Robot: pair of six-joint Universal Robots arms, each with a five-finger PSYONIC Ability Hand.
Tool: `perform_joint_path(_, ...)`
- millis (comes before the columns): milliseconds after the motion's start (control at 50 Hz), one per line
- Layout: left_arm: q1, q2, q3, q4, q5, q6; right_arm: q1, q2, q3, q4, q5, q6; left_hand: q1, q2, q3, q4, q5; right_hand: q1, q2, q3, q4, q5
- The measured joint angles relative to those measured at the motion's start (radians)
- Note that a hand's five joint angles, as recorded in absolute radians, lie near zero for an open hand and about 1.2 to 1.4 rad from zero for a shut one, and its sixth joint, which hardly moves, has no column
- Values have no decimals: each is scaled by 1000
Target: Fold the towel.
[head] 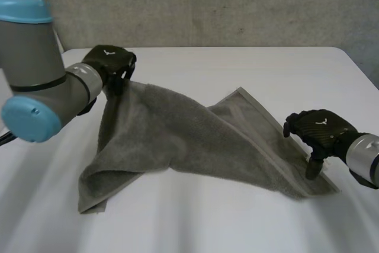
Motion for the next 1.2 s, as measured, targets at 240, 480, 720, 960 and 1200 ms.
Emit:
perform_joint_path(240,-2,240,-346,198,2,-2,-60,14,3,143,-41,-44,0,0,2,0,0,0,0,0,0,0)
perform_joint_path(480,9,371,-489,246,2,-1,-61,13,138,85,-51,-46,0,0,2,0,0,0,0,0,0,0)
perform_joint_path(720,18,409,-497,250,2,-23,-53,31,175,-38,-51,-40,0,4,2,0,0,979,1023,1017,997,1024)
perform_joint_path(960,31,478,-446,246,0,-81,-56,-189,0,-47,-65,122,0,4,2,0,0,979,1075,1092,1077,1062)
perform_joint_path(1200,40,524,-408,244,2,-197,-52,-257,-41,39,-144,207,0,4,2,0,0,275,293,314,310,291)
